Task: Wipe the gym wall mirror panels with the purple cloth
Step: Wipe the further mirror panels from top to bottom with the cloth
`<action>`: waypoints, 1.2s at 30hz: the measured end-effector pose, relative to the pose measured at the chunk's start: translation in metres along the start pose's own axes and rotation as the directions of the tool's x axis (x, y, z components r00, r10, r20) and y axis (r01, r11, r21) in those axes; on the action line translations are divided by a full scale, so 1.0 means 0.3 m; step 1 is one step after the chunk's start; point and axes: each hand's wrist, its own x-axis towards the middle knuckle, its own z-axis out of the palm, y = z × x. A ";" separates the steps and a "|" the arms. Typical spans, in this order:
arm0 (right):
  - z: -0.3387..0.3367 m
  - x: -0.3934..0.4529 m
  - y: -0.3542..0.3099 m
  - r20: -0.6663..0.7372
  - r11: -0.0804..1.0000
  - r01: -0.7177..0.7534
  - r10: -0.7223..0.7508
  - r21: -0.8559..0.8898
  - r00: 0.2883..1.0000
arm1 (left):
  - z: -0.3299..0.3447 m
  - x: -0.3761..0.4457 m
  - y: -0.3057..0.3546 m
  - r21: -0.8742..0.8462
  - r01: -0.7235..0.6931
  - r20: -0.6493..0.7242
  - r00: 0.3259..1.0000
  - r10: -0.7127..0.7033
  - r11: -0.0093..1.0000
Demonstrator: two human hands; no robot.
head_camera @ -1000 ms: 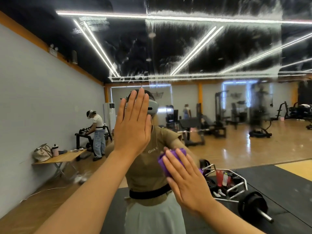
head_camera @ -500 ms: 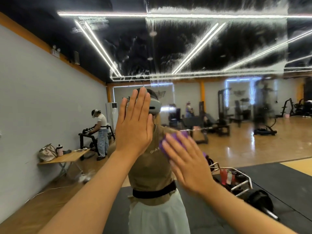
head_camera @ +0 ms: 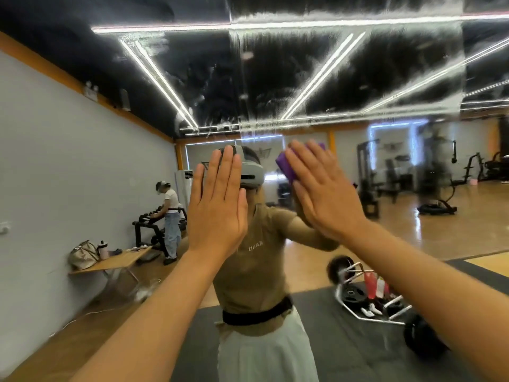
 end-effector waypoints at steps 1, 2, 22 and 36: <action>-0.019 0.066 0.032 -0.016 0.999 -0.034 0.034 0.006 0.999 | -0.001 -0.002 0.000 0.003 0.000 0.009 1.000 0.000 1.000; -0.034 0.112 0.059 -0.033 0.998 -0.060 0.061 0.016 0.998 | -0.002 -0.002 0.000 0.007 -0.002 0.017 1.000 0.001 1.000; -0.035 -0.096 0.140 0.199 0.877 0.481 -0.474 0.016 0.858 | -0.012 0.003 0.005 0.033 0.004 0.038 0.999 -0.005 0.999; -0.008 -0.344 0.027 0.244 0.826 0.561 -0.556 0.053 0.795 | -0.017 -0.010 0.107 0.042 0.181 0.064 0.981 -0.184 0.983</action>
